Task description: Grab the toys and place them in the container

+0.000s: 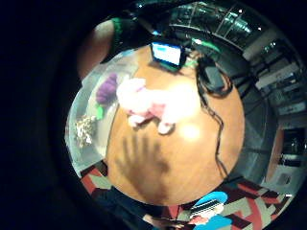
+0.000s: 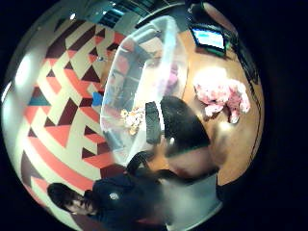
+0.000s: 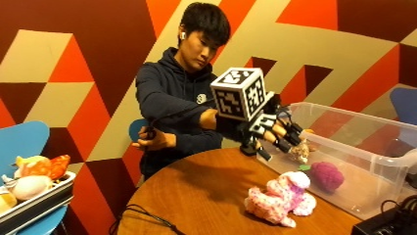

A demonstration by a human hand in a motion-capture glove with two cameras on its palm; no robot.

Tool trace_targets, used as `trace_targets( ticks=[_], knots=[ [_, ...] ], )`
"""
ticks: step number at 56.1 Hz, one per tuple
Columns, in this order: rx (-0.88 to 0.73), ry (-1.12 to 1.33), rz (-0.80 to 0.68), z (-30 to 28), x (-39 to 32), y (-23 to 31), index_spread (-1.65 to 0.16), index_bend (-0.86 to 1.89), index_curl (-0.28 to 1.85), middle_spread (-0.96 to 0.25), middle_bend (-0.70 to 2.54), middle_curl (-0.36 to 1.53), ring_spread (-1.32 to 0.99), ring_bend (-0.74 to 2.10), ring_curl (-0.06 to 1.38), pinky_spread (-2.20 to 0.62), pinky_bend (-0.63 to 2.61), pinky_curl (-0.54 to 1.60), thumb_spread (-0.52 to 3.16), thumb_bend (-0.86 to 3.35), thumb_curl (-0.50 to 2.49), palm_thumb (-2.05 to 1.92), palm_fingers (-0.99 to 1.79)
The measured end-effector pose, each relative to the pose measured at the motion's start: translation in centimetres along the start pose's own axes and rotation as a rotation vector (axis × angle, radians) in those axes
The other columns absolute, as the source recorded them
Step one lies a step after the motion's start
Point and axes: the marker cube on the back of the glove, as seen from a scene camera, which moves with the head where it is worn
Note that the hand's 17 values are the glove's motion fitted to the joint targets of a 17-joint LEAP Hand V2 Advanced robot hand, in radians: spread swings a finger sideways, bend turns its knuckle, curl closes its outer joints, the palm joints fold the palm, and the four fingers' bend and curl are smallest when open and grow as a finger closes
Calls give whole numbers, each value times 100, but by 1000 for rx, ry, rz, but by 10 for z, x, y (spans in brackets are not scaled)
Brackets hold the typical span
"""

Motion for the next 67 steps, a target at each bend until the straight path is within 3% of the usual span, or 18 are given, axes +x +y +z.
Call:
trace_targets(
  ticks=[18, 21, 24, 27, 36, 57, 67],
  knots=[
    [-152, 236, 46, 106, 47, -40, -30, 6, 38, -7, 20, 43, -6, 20, 32, 4, 78, 38, 138, -1, 38, 4, -13],
    [-105, 297, 27, 113, 50, -46, -30, -2, 31, -6, 24, 44, -8, 43, 37, 3, 81, 38, 136, 2, 39, 11, 9],
    [-65, 303, 9, 115, 52, -51, -29, -12, 20, -9, 53, 50, -17, 79, 41, -3, 77, 33, 135, 6, 41, 21, 53],
    [-47, 285, 4, 118, 54, -56, -28, -2, 17, -11, 71, 56, -21, 95, 45, -14, 79, 33, 133, 10, 43, 32, 84],
    [-1, 242, -13, 131, 56, -69, -25, 31, 25, -14, 87, 64, -26, 104, 54, -32, 78, 37, 96, 18, 59, 66, 118],
    [91, 192, -31, 133, 41, -71, -29, 93, 57, -19, 123, 81, -36, 131, 68, -41, 94, 51, 28, 21, 83, 81, 121],
    [128, 197, -20, 107, 35, -60, -28, 108, 72, -19, 132, 84, -37, 141, 73, -42, 102, 58, 12, 17, 88, 74, 112]
  ],
)
